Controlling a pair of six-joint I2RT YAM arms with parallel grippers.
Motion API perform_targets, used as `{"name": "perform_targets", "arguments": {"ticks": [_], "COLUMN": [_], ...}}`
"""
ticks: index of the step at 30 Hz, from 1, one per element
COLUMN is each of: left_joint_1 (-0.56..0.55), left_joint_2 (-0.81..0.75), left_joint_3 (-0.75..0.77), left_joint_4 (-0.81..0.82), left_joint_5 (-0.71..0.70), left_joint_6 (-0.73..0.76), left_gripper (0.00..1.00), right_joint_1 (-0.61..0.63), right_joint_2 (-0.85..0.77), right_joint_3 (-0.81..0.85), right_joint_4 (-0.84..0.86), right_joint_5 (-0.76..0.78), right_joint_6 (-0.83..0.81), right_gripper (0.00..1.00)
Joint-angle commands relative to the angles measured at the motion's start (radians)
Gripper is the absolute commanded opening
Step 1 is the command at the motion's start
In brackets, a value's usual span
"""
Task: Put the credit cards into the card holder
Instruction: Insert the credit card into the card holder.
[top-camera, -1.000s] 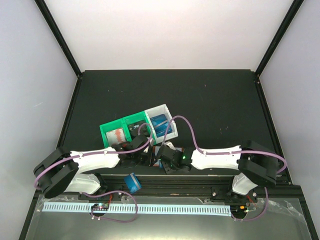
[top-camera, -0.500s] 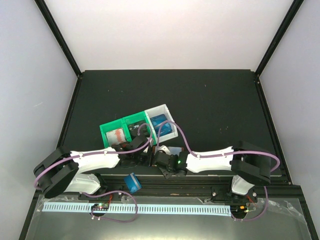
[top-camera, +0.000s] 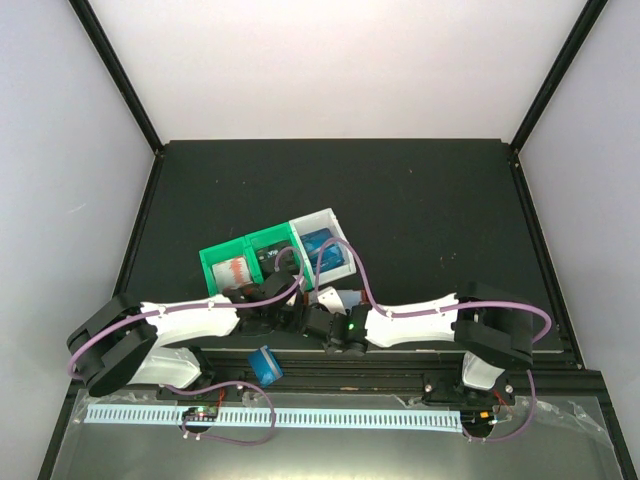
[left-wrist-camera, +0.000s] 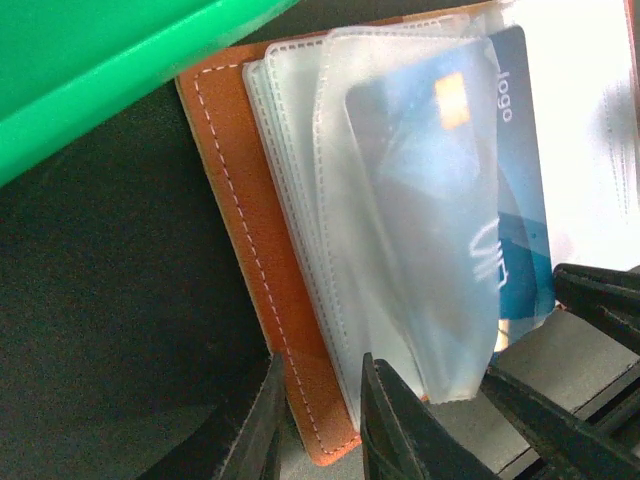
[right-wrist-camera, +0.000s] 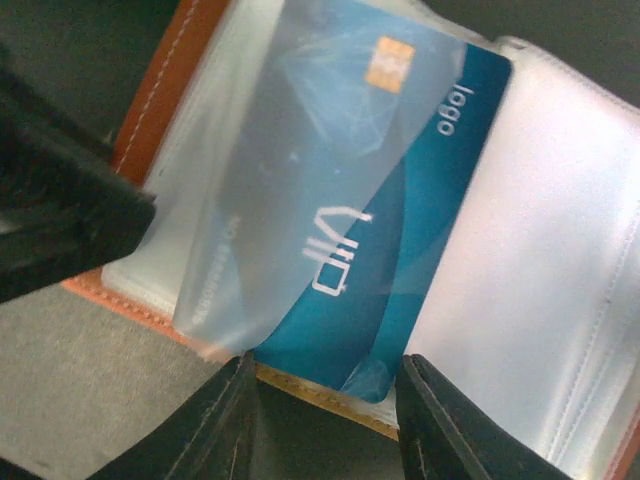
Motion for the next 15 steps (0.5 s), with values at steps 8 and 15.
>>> {"name": "perform_targets", "arguments": {"ticks": [8, 15], "left_joint_1": [-0.004, -0.003], "left_joint_2": [-0.039, -0.045], "left_joint_3": [-0.013, -0.015], "left_joint_4": [-0.005, -0.003], "left_joint_5": [0.018, 0.018], "left_joint_6": [-0.008, -0.008], "left_gripper": [0.25, 0.28], "right_joint_1": [0.005, -0.009], "right_joint_2": [-0.087, -0.162], "right_joint_3": [-0.023, -0.067], "right_joint_4": [0.070, 0.101], "right_joint_5": [0.006, -0.016], "right_joint_6": [0.104, 0.156], "right_gripper": [0.49, 0.59]}}
